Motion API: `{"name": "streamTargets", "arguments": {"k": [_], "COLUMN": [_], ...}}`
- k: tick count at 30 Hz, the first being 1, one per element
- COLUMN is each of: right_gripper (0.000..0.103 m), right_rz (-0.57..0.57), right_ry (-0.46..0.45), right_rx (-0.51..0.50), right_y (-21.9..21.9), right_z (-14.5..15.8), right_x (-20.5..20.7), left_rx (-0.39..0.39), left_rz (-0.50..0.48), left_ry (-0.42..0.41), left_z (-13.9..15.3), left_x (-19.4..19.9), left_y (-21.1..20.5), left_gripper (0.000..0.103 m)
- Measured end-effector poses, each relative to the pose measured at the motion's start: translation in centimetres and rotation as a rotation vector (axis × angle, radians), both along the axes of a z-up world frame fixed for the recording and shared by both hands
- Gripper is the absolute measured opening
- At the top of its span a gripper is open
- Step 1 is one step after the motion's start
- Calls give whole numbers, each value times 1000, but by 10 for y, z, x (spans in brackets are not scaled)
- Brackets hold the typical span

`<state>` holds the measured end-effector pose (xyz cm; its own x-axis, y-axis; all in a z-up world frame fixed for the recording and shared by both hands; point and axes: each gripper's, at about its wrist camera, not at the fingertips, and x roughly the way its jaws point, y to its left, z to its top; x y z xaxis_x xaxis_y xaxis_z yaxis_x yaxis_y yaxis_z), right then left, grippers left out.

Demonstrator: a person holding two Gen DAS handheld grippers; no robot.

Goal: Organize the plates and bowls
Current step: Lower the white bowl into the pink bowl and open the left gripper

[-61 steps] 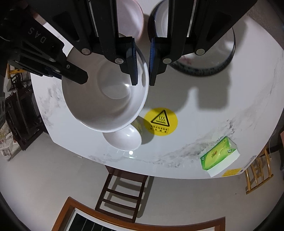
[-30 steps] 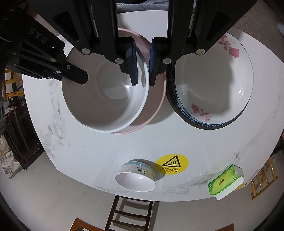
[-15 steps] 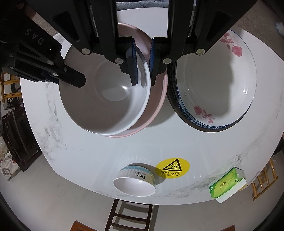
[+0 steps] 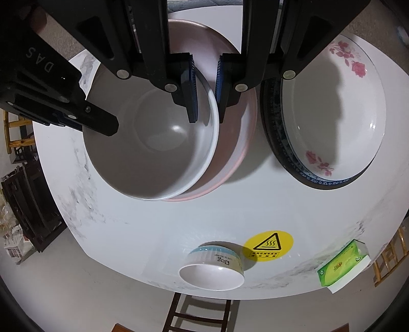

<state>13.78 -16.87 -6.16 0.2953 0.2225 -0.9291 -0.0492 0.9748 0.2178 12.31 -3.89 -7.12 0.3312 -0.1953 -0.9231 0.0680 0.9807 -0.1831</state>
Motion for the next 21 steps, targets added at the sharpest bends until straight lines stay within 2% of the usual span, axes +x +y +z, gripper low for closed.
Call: {"name": "streamTargets", "arguments": {"k": [12, 16, 21], "right_gripper": [14, 18, 18], "right_rz": [-11, 10, 10], "right_ry": [-6, -9, -6], "right_rx": [-42, -58, -54], "right_y": [-9, -3, -2], "right_z": [0, 2, 1], "right_x": [-1, 0, 1], "left_rx": [-35, -27, -54], "left_rz": [-25, -14, -8], "left_ry": [3, 3, -7], "left_z": [0, 2, 8], "left_x": [1, 0, -2], "left_y": [-10, -5, 2], "left_gripper": [11, 10, 10]}}
